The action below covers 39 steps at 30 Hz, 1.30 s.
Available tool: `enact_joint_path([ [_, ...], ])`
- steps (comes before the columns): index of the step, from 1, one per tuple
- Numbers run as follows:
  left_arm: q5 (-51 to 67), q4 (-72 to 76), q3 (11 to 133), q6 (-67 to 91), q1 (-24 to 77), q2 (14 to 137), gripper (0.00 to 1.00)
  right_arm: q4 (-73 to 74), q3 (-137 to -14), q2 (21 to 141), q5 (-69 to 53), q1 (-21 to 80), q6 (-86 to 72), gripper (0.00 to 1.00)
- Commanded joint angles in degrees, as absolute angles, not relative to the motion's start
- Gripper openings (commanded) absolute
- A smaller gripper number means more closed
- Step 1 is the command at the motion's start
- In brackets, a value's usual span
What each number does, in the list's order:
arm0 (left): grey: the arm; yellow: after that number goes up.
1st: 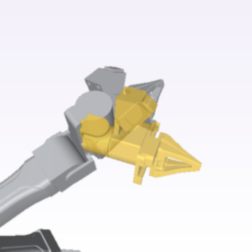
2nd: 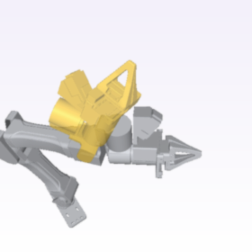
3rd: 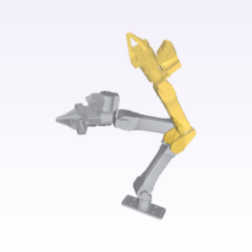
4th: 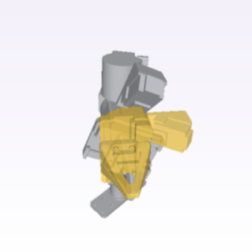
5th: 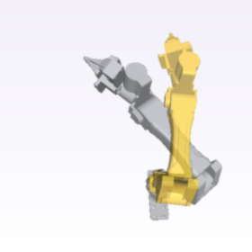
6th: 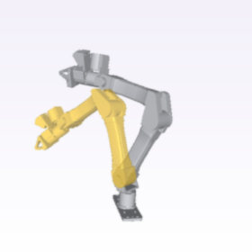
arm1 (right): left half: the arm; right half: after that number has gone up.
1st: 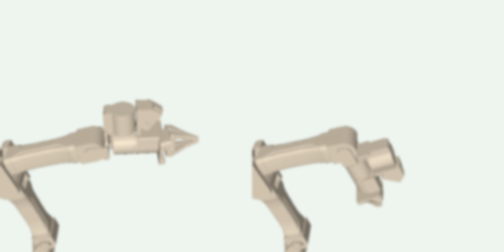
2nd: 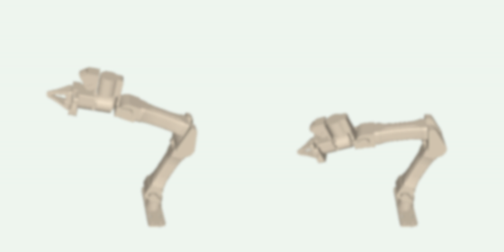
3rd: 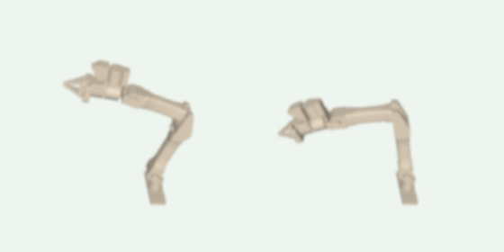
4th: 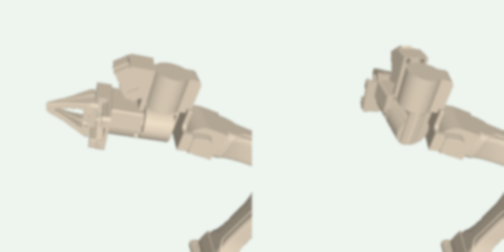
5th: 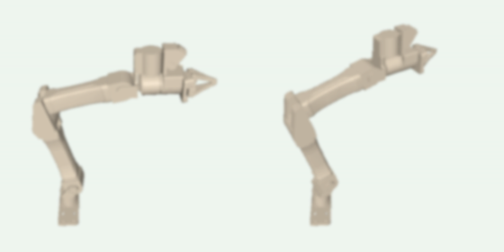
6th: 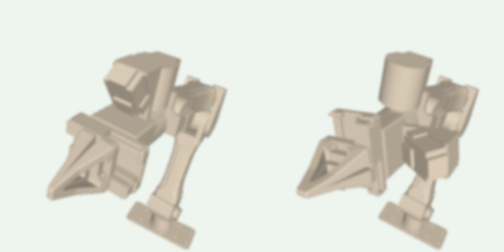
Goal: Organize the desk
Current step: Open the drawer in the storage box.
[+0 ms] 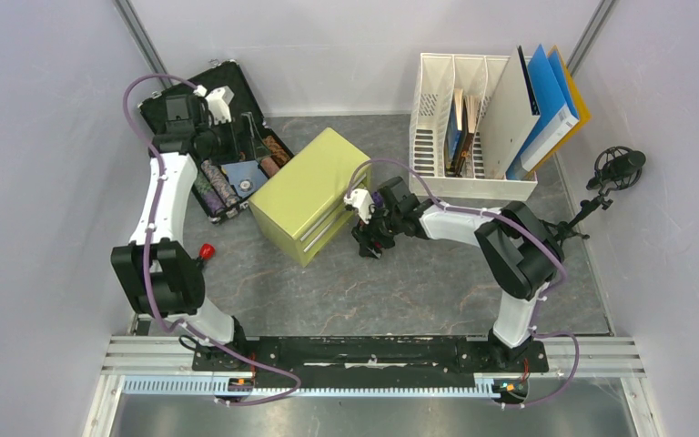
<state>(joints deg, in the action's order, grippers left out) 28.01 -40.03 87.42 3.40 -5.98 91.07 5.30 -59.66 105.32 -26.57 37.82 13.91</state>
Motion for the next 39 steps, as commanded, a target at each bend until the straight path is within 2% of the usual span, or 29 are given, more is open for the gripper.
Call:
enact_joint_path([
  [1,28.0,-37.7,89.9,4.7,-5.2,91.9,1.00,12.8,-58.4,101.4,-18.3,37.9,20.4,0.71],
  [11,27.5,-37.7,90.0,4.5,-4.0,92.4,1.00,14.8,-57.6,98.8,-10.6,35.6,25.1,0.71],
  [22,27.4,-37.8,90.0,4.2,-3.9,92.6,1.00,15.8,-61.4,99.4,-22.6,32.2,19.6,0.74],
  [31,27.6,-37.8,90.1,4.3,-3.6,93.2,1.00,14.2,-63.4,94.6,-26.8,32.0,16.5,0.83],
  [39,27.3,-38.0,90.3,4.4,-3.0,93.7,1.00,5.9,-65.8,100.7,-40.9,31.4,6.2,0.73],
])
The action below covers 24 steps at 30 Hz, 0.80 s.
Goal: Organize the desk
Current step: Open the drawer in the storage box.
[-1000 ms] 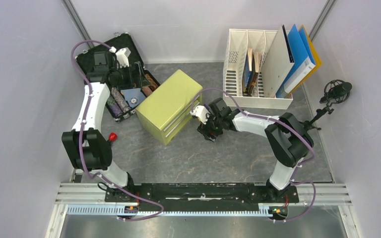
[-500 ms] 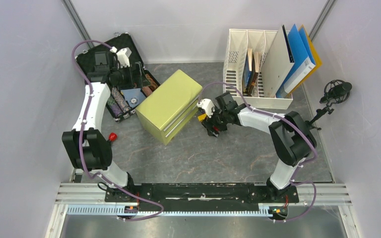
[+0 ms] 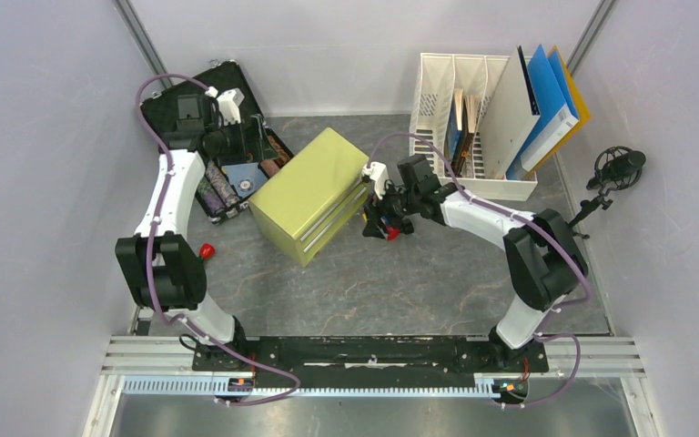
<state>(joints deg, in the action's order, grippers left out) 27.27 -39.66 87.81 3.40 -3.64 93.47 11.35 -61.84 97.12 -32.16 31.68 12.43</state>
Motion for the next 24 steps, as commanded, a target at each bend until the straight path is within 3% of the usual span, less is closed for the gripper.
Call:
enact_joint_path([
  [1,27.2,-38.1,90.3,4.4,-2.9,93.6,1.00,5.2,-66.1,102.0,-42.1,31.4,5.2,0.71],
  [11,26.9,-38.4,90.1,4.1,-2.8,93.8,1.00,4.0,-67.6,108.9,-42.1,31.5,5.0,0.68],
  [24,26.9,-38.1,89.5,4.2,-2.6,93.9,1.00,7.3,-72.1,113.6,-30.3,30.0,10.7,0.68],
])
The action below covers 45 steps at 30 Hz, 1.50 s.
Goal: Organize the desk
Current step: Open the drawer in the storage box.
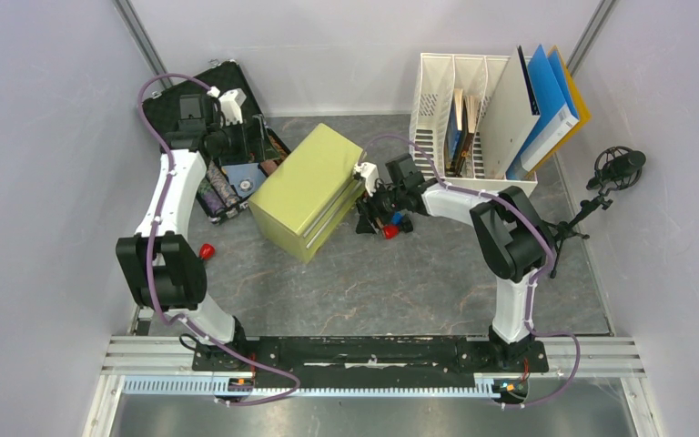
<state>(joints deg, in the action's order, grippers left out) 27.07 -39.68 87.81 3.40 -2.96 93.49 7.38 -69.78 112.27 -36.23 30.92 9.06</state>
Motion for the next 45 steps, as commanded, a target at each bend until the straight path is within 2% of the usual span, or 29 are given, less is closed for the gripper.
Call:
enact_joint_path([
  [1,26.9,-38.0,89.4,4.2,-2.7,93.8,1.00,7.3,-72.1,113.6,-30.0,29.7,10.8,0.68],
  [11,26.9,-38.1,89.5,4.3,-2.6,94.1,1.00,7.6,-72.8,113.2,-24.9,26.3,13.4,0.69],
  [19,26.8,-38.0,90.2,4.0,-2.1,95.0,1.00,5.0,-71.5,109.6,-36.6,24.9,11.0,0.70],
  [30,31.1,-37.6,93.9,4.9,-0.7,100.6,1.00,-14.4,-64.7,110.0,-48.9,25.4,-17.5,0.67],
  [36,35.6,-33.1,91.8,9.0,-0.7,101.5,1.00,-36.0,-58.1,113.0,-50.3,25.9,-38.3,0.61],
  [45,36.8,-30.2,86.3,10.3,1.8,99.2,1.00,-43.7,-62.2,119.0,-48.3,27.4,-49.0,0.56],
])
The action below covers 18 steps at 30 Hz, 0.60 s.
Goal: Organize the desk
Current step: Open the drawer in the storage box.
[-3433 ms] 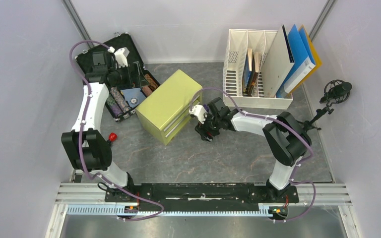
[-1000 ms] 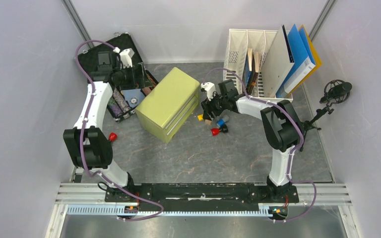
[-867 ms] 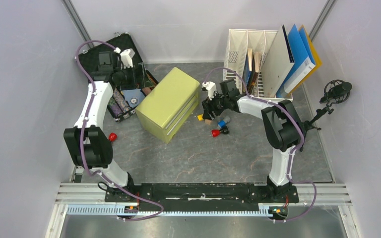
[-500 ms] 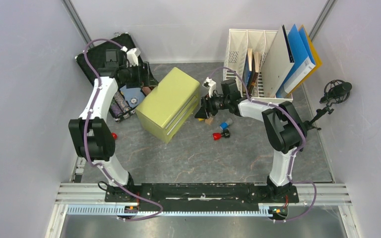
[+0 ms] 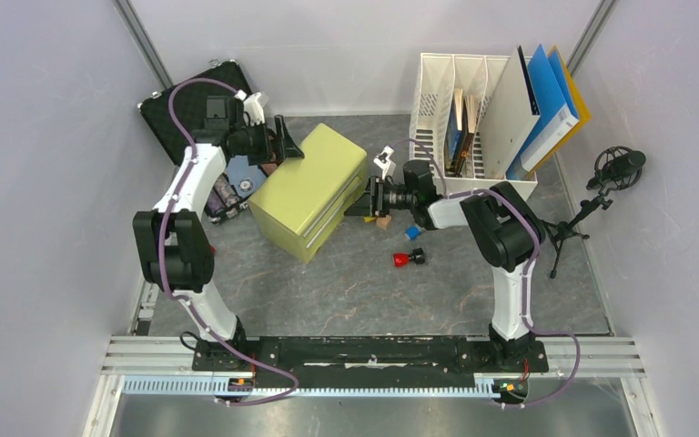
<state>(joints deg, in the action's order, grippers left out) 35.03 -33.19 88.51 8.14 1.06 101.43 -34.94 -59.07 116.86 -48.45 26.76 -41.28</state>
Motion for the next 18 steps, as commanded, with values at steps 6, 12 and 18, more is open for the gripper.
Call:
enact_joint_path([
  [6,36.5,-28.9,84.0,10.8,1.9,98.2,1.00,-51.0,-63.0,122.5,-48.4,27.7,-55.6,0.54],
  [12,36.8,-28.8,82.8,10.7,2.5,98.3,1.00,-53.4,-64.5,125.4,-48.4,27.8,-58.1,0.52],
  [18,36.6,-27.9,80.5,10.4,3.0,98.0,1.00,-58.2,-65.7,128.3,-48.6,28.3,-62.2,0.48],
])
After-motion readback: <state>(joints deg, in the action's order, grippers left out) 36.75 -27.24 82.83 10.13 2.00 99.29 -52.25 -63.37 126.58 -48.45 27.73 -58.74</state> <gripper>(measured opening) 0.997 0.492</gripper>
